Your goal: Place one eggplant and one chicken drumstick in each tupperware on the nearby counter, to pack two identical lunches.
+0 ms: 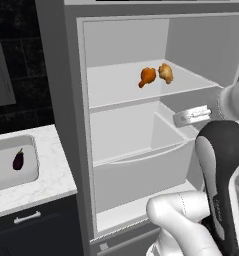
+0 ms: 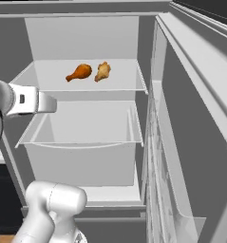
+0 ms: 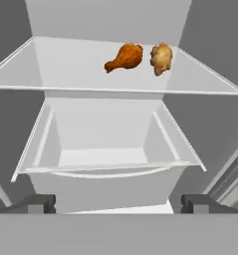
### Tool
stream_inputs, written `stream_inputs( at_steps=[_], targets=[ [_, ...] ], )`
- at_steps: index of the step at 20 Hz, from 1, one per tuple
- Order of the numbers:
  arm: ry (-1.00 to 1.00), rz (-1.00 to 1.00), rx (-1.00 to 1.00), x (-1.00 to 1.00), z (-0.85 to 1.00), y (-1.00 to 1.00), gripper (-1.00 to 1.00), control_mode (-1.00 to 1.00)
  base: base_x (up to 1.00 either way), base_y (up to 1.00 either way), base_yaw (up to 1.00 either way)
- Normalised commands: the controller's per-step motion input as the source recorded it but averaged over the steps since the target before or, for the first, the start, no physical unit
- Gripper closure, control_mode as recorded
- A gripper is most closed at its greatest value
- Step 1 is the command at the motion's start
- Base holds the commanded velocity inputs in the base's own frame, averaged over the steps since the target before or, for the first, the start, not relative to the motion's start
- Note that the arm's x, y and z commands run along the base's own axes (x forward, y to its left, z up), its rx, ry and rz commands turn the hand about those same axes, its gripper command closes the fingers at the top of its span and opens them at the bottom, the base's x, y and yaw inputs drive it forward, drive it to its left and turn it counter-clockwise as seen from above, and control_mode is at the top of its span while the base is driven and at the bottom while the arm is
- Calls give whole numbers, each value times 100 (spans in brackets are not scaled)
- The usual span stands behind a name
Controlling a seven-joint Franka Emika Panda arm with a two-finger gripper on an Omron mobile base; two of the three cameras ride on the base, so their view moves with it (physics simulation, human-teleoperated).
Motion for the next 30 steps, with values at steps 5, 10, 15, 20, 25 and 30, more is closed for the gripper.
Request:
stream_inputs(
  at_steps=[5,10,15,20,25,30],
  targets=[
    [7,-17,9,100,59,2,-100,-100,0,0,0],
    [20,5,22,100,9,-42,-100,-100,0,0,0],
    [7,8,11,94,-12,-24,-100,-100,0,0,0],
    [-1,0,1,100,-50,57,-100,-100,0,0,0],
    [0,-8,-1,94,-34,99,-100,-100,0,0,0],
    [18,-11,0,57,17,25,-100,-100,0,0,0]
  ],
)
